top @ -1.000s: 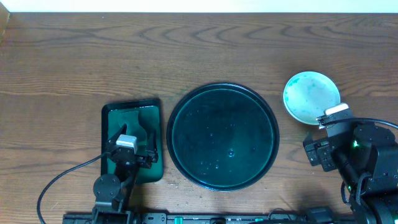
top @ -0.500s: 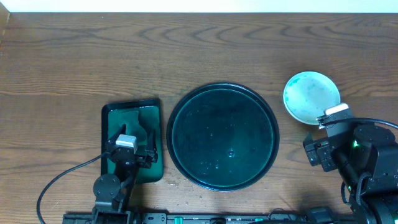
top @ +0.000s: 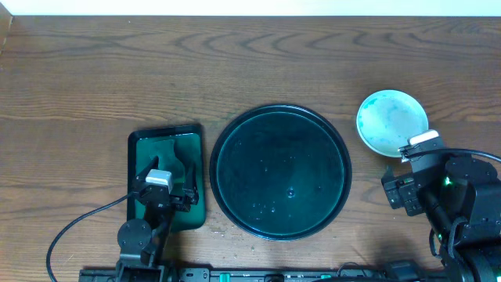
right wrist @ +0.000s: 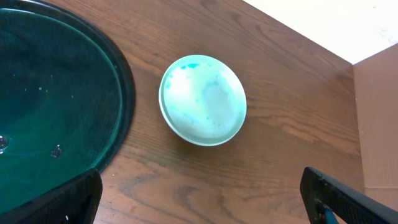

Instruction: Clean dirty plates on tray and stack at the side

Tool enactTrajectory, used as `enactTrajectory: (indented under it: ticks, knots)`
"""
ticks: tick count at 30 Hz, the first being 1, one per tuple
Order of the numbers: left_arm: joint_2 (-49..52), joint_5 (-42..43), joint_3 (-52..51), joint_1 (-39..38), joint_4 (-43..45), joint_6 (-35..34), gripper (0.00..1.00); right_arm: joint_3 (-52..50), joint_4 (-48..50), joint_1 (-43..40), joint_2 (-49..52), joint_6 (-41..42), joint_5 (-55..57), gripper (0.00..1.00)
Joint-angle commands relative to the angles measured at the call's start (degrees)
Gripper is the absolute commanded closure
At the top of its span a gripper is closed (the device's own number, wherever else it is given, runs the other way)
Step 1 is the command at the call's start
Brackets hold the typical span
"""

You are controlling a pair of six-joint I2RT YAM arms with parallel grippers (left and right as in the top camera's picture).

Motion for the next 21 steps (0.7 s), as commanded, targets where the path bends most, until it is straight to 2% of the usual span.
enactTrajectory:
  ticks: [1,11,14,18,21]
  knots:
    - [-0.35,0.37,-0.61,-0.07,-2.51,-0.04,0.17,0.79,-0.02,0.57,0.02,-0.39,-0.02,0.01]
    - [-0.35,0.37,-0.61,-0.07,-2.54,-0.04,0.17,0.76,-0.96,0.59,0.02,-0.35,-0.09,0.01]
    - [-0.35,0.37,-0.61,-0.07,-2.51,-0.04,0.17,0.61,-0.68,0.57,-0.39,-0.17,-3.78,0.01]
    - [-0.35,0.37,-0.61,-0.07,-2.51,-0.04,0.17,-2.47,4.72,0.42,-4.0,-0.15,-9.6,0.01]
    - [-0.35,0.37,-0.61,-0.07,-2.51,-0.04,0.17,-8.55,12.81,-0.26,-9.18,2.43,-12.66,0.01]
